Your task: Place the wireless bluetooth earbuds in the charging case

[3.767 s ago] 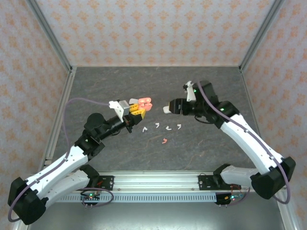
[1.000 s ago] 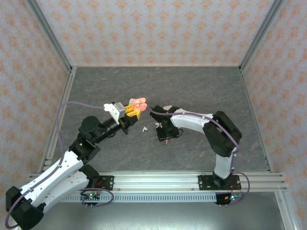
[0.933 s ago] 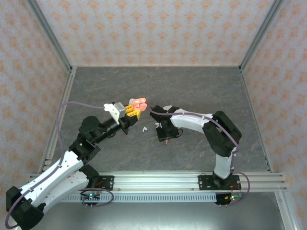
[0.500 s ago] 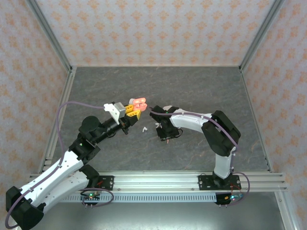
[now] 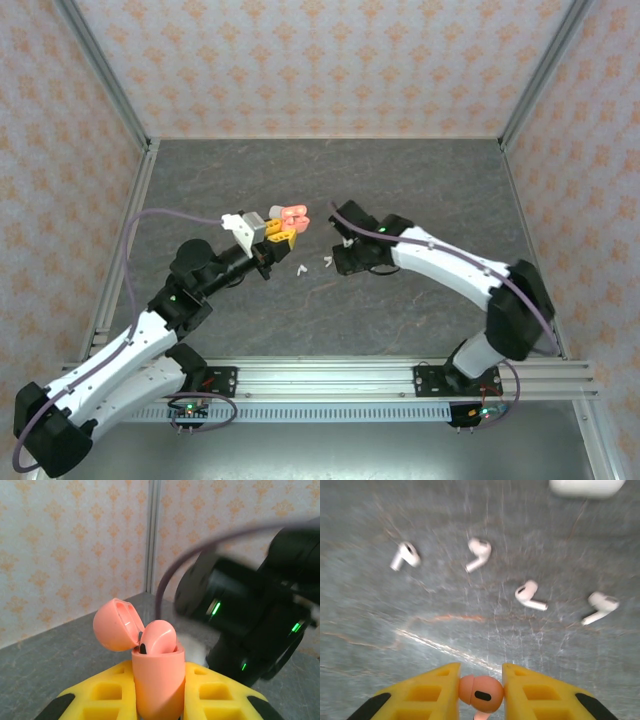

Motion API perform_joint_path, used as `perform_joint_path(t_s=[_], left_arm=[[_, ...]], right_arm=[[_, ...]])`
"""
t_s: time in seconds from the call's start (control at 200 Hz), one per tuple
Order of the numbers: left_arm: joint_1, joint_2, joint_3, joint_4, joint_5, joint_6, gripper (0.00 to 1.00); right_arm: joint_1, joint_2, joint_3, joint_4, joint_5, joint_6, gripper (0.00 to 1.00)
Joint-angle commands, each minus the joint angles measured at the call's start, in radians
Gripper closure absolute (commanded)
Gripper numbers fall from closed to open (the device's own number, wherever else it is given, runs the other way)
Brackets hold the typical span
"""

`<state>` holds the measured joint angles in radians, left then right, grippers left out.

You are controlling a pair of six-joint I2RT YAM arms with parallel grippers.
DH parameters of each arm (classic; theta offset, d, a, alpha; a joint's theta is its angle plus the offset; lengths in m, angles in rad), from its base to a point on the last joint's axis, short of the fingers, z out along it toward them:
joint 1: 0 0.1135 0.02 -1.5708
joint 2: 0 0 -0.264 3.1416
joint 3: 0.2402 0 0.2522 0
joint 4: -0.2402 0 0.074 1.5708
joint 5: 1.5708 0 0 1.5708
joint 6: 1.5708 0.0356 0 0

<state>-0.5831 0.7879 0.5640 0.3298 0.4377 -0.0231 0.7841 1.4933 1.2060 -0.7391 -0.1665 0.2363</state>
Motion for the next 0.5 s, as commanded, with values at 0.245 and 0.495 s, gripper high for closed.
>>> perform_joint_path(t_s=[0.245,0.495], left_arm=[[-0.013,0.119,0.086,0.151,0.061,-0.065,1.0],[-0.039,0.186,0.121,0.196,0.073,-0.08,1.0]], right_arm=[[-0.035,-0.302,0.12,0.235,-0.02,-0.103,0.74],[-0.033,-0.342,0.114,0.408,-0.13,-0.1,0.75]])
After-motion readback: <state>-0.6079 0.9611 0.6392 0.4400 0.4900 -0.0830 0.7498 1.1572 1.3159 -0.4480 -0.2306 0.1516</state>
